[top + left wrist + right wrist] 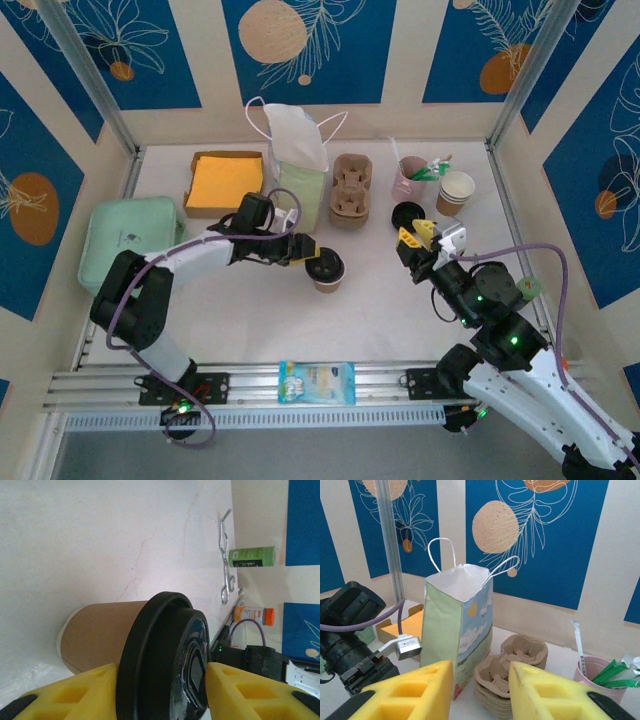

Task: Pack the takeout coffee

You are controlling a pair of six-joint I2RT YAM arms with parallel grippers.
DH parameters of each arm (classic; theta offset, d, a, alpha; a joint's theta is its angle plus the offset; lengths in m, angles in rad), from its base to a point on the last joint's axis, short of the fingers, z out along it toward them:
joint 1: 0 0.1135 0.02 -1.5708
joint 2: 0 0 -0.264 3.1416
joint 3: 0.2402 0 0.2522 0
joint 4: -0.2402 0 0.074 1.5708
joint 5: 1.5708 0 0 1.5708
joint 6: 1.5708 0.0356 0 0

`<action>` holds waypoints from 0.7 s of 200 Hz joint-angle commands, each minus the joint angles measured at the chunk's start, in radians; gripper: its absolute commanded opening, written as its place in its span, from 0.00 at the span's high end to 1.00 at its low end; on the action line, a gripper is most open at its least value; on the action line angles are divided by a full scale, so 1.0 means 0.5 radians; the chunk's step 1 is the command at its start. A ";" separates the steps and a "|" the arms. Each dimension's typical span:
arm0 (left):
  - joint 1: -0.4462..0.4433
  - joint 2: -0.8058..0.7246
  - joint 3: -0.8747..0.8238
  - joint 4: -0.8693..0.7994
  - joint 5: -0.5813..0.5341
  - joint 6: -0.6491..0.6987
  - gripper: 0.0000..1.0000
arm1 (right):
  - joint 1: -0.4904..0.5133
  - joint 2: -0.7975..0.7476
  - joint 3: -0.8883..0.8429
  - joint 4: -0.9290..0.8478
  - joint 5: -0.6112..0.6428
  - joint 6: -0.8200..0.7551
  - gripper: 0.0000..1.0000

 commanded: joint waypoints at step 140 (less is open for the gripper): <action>-0.099 0.046 0.186 -0.270 -0.136 0.199 0.52 | -0.015 -0.017 -0.017 -0.010 -0.024 0.089 0.65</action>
